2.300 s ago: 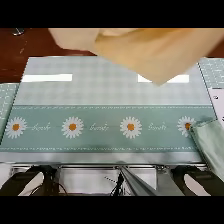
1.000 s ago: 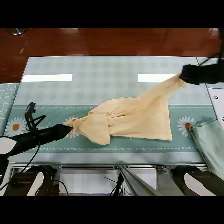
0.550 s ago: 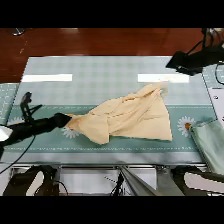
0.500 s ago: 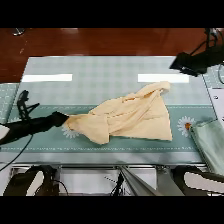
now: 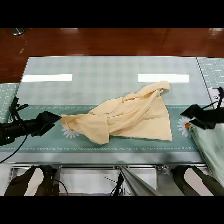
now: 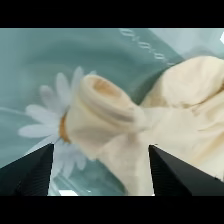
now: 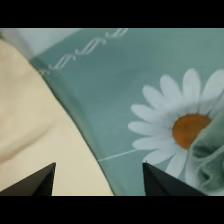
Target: Fold the shirts.
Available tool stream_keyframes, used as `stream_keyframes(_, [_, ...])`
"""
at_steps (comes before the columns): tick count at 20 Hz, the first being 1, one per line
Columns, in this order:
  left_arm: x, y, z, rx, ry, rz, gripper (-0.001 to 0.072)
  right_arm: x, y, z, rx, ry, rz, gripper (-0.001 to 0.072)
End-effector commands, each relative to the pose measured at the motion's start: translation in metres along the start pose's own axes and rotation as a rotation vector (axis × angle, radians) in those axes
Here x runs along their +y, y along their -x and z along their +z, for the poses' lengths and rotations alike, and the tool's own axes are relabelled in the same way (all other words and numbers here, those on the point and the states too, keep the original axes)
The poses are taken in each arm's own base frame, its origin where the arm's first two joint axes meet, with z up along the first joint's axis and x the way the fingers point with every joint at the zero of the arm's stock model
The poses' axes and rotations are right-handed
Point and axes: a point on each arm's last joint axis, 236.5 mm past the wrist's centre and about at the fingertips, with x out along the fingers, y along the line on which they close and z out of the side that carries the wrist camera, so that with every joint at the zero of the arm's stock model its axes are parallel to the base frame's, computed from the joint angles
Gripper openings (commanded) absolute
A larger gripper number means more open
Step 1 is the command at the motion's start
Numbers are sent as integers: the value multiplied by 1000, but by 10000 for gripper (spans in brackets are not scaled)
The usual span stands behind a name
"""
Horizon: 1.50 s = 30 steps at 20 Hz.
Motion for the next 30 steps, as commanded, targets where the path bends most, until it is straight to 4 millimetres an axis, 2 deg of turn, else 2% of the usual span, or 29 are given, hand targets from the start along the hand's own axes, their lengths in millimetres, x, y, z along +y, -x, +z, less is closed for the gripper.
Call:
stream_keyframes(1, [-9,-18,7,19,-25,-118,701,2,-21,-45,45,-23,78,619])
stream_keyframes(6, [3,-56,-21,189,-67,-131,699,1,-20,-67,136,-16,76,619])
stream_keyframes(7, [1,-62,-24,204,-77,-139,643,-2,-20,-72,154,-8,60,619])
stream_keyframes(8, [-1,-66,-26,221,-101,-149,170,-7,-19,-76,175,-4,41,619])
stream_keyframes(9, [-3,-68,-25,228,-119,-154,40,-11,-19,-80,192,-2,26,619])
stream_keyframes(13, [-15,-64,-10,208,-160,-169,29,-14,-25,-96,256,-7,18,619])
stream_keyframes(16, [-19,-63,-10,215,-166,-180,29,-13,-38,-112,345,53,-8,619])
stream_keyframes(19, [-21,-62,-13,227,-166,-188,29,3,-60,-104,319,91,11,619])
stream_keyframes(22, [-22,-61,-15,237,-166,-195,29,34,-77,-87,277,102,90,618])
stream_keyframes(23, [-24,-61,-15,235,-162,-201,29,43,-81,-82,271,111,103,598])
stream_keyframes(24, [-27,-59,-17,241,-162,-216,29,50,-85,-79,283,134,105,452])
stream_keyframes(25, [-31,-59,-17,238,-170,-233,29,59,-87,-82,316,181,110,161])
stream_keyframes(26, [-35,-59,-16,237,-170,-244,29,69,-86,-84,354,264,122,25])
stream_keyframes(27, [-41,-58,-14,228,-165,-265,29,79,-80,-78,368,322,123,25])
stream_keyframes(28, [-54,-53,-7,212,-166,-304,29,94,-70,-62,338,365,135,24])
stream_keyframes(30, [-98,-31,21,148,-230,-413,28,142,-27,-5,182,431,187,24])
